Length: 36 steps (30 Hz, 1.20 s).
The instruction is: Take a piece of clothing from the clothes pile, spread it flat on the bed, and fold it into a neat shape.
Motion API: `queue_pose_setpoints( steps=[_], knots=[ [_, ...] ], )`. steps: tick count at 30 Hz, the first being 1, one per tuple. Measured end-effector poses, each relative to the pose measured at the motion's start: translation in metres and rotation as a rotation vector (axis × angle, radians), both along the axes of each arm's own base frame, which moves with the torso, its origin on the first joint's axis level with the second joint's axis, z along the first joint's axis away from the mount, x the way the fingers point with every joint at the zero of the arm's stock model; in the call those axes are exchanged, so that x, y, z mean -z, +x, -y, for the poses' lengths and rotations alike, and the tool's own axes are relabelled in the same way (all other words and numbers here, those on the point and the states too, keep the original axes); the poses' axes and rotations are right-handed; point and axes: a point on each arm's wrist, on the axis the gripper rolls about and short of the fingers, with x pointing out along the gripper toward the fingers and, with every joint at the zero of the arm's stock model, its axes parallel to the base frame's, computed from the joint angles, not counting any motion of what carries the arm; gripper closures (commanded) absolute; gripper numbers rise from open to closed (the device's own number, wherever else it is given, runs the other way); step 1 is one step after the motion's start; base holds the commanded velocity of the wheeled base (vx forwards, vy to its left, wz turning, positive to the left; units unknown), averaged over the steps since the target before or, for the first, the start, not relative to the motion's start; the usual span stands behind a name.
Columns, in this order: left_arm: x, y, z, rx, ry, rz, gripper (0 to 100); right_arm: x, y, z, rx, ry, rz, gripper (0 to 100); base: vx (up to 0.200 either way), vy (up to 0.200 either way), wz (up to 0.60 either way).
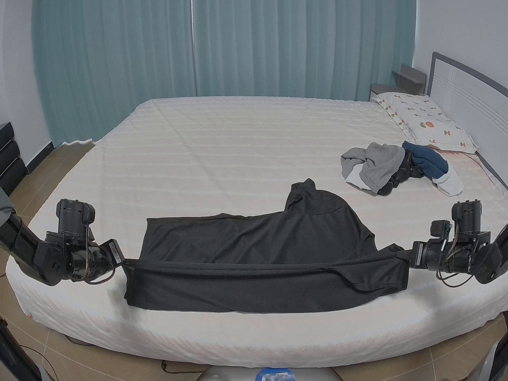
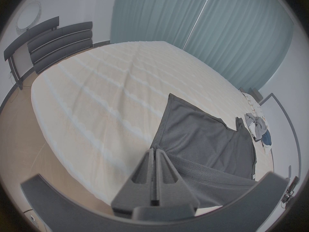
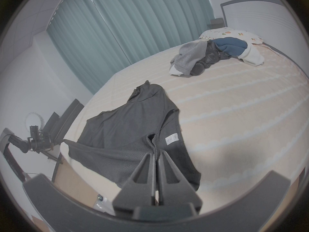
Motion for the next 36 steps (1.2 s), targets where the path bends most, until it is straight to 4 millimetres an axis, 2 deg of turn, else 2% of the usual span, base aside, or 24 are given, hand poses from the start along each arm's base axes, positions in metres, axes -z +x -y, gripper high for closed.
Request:
queue_pose_setpoints(
  steps=[7,20,36],
  knots=[
    [0.002,0.012,0.004,-0.039,-0.055,0.096,100,0.010,0.004,0.000,0.026,-0.022,-0.025,100,0.000,0.000,0.00],
    [0.009,0.010,0.011,-0.026,-0.061,0.078,100,0.006,0.001,0.001,0.038,-0.026,-0.014,100,0.000,0.000,0.00],
    [0.018,0.016,0.011,-0.038,-0.071,0.056,100,0.017,0.008,-0.003,0.057,-0.029,-0.047,100,0.000,0.000,0.00]
  ],
)
